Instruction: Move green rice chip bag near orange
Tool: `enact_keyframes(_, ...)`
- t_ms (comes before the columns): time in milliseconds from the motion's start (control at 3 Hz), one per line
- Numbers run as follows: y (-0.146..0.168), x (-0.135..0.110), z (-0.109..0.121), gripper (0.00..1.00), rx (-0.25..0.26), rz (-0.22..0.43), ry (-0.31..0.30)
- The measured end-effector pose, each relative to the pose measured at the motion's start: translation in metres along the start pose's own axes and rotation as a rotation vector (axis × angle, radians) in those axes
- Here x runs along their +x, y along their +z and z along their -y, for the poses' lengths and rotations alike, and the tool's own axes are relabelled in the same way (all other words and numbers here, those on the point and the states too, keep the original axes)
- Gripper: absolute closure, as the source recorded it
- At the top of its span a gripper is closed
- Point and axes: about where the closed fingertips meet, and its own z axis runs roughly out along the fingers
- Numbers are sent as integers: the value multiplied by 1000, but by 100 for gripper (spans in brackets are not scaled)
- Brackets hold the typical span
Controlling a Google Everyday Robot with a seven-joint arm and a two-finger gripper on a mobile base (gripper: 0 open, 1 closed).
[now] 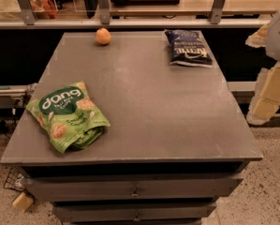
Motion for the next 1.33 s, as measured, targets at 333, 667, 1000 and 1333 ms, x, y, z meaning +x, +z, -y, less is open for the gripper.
enact_keyframes(333,0,0,0,0,0,0,0)
enact_keyframes(667,16,-25,-6,0,-24,48,39)
enact_keyframes(1000,53,-89,-21,0,-85,133,89)
enact_keyframes(1333,102,-173,-44,0,-158,238,184)
